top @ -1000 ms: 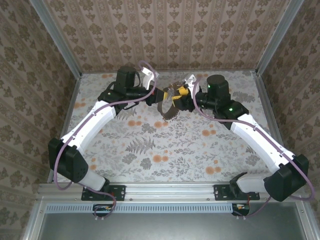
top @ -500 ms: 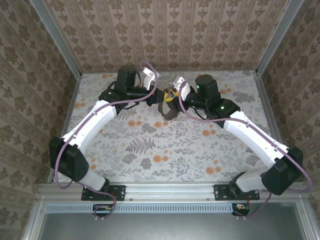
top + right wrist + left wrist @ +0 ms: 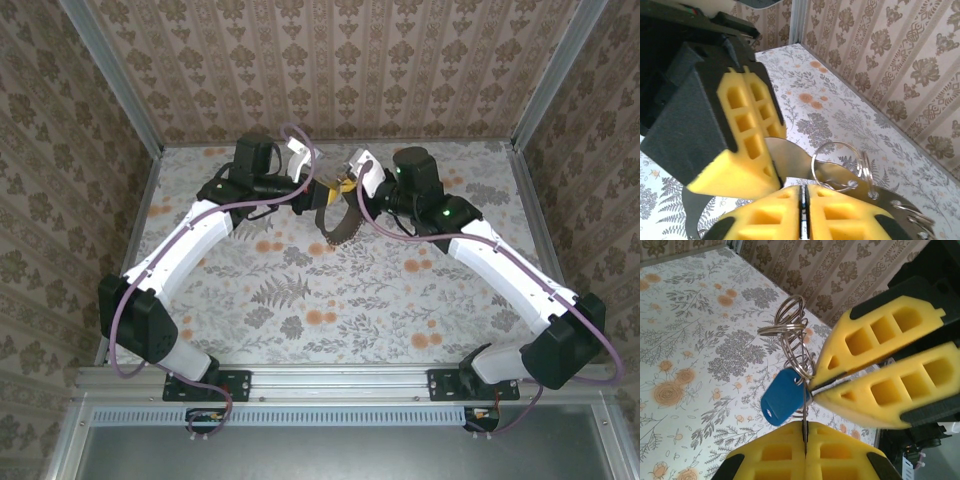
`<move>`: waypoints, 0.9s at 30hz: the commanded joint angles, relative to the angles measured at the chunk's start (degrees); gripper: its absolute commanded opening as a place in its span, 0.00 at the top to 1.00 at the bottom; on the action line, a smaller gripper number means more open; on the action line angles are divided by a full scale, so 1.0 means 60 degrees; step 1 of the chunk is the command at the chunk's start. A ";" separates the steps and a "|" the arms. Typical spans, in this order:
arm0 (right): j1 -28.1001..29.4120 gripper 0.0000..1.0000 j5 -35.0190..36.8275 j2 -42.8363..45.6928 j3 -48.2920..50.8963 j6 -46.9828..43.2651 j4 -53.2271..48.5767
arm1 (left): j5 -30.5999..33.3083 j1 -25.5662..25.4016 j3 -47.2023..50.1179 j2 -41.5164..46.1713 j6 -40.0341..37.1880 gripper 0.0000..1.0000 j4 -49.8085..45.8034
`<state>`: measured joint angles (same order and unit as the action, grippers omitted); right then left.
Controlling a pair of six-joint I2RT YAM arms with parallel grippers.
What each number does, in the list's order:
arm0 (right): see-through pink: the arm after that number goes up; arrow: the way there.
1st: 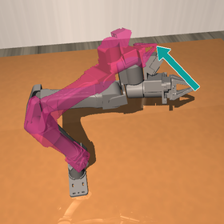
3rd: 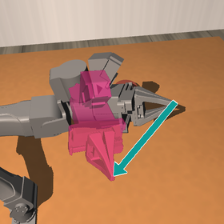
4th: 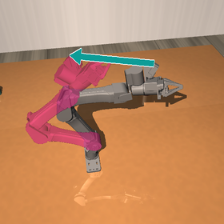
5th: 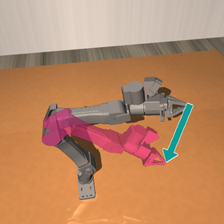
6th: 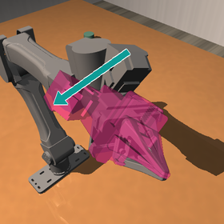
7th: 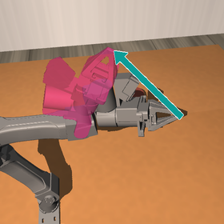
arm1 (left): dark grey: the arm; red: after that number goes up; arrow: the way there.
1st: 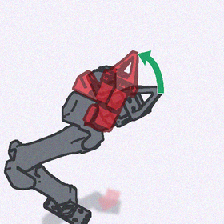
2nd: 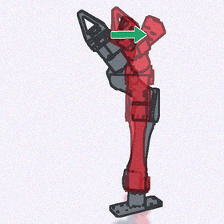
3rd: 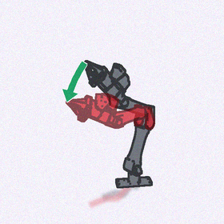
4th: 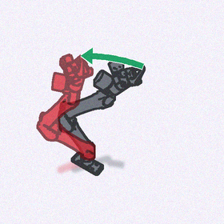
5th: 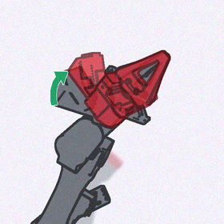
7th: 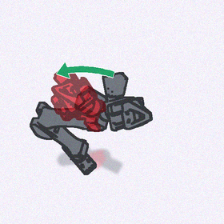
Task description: Put the keys on the keyring
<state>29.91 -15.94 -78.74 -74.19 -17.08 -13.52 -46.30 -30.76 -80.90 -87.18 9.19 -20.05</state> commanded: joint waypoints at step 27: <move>-0.1657 0.68 -0.2983 0.0998 0.0540 0.2292 0.1122 | -0.0277 -0.0073 -0.0123 0.0278 -0.0226 1.00 0.0095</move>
<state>19.73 -32.36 -74.48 -72.16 -4.84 -8.56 -46.54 -30.76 -80.90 -87.18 8.93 -20.38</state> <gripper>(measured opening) 0.270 0.044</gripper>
